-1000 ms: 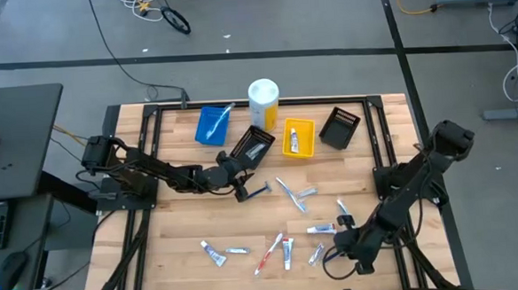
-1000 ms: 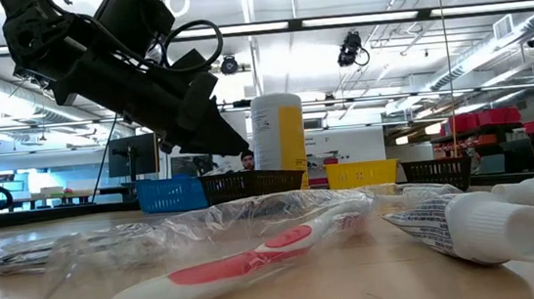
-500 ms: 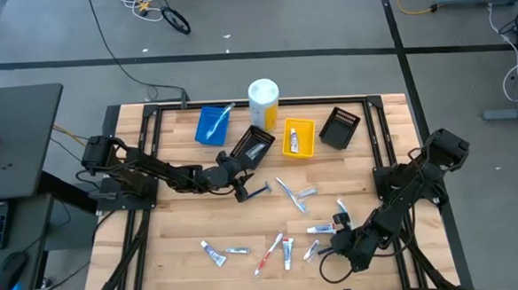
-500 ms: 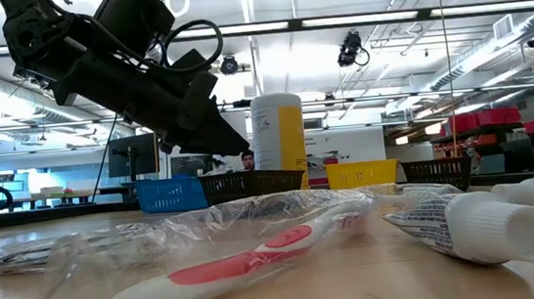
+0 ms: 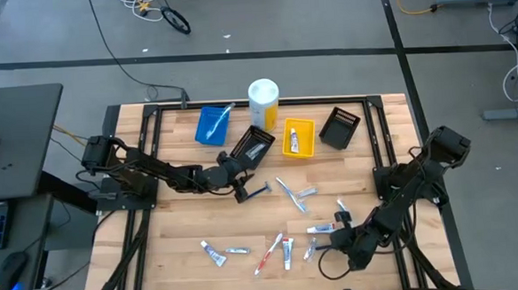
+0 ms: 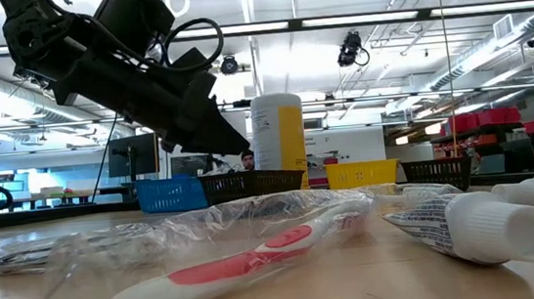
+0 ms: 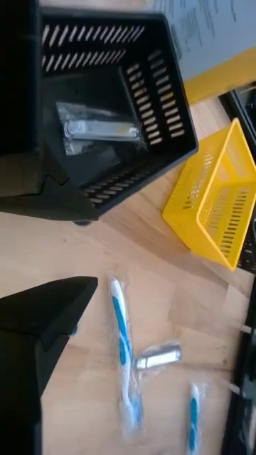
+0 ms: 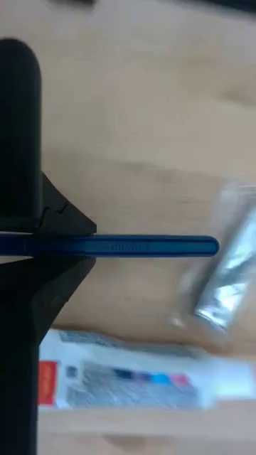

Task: Pick & Place Travel size toiletries
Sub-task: Put the razor into the right black bin

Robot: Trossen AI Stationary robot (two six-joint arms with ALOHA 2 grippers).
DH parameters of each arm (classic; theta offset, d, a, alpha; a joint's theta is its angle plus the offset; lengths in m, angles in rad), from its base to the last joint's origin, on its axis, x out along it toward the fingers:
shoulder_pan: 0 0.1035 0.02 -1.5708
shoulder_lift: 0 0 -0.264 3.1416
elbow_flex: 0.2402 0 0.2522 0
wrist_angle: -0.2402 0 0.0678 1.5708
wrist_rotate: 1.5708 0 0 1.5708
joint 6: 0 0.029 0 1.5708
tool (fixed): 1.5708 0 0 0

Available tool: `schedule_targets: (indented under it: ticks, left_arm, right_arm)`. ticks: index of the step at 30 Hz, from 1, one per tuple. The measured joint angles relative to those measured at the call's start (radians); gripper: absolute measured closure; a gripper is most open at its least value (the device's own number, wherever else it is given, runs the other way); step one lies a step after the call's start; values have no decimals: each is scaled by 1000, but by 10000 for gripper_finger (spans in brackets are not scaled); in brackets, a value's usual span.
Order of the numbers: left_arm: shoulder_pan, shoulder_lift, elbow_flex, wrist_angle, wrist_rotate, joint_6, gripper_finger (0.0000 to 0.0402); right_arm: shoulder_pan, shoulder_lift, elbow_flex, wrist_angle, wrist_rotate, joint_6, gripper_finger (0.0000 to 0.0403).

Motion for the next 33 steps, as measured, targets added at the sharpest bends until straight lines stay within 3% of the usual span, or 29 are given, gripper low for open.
schedule_targets:
  ticks: [5, 9, 12, 16, 19, 21, 24, 28, 33]
  left_arm:
    - [0, 0, 0, -4, 55, -21, 255]
    - [0, 0, 0, -5, 56, 33, 255]
    - [0, 0, 0, -1, 51, 79, 255]
    - [0, 0, 0, 0, 48, 124, 255]
    - [0, 0, 0, 29, 48, 125, 255]
    - [0, 0, 0, 57, 48, 125, 255]
    - [0, 0, 0, 94, 48, 125, 255]
    - [1, 0, 0, 107, 48, 136, 255]
    - [3, 0, 0, 108, 48, 180, 255]
  right_arm:
    - [-60, -104, 46, -38, 23, -51, 367]
    - [-116, -225, 71, -127, 127, -115, 367]
    - [-156, -322, 72, -234, 309, -194, 367]
    - [-243, -417, 72, -397, 630, -231, 367]
    - [-342, -460, 68, -528, 843, -121, 360]
    - [-429, -477, 65, -618, 913, -14, 357]
    - [-577, -493, 53, -720, 918, 134, 355]
    - [-783, -497, -1, -670, 898, 300, 353]
    - [-1000, -491, -100, -472, 713, 277, 352]
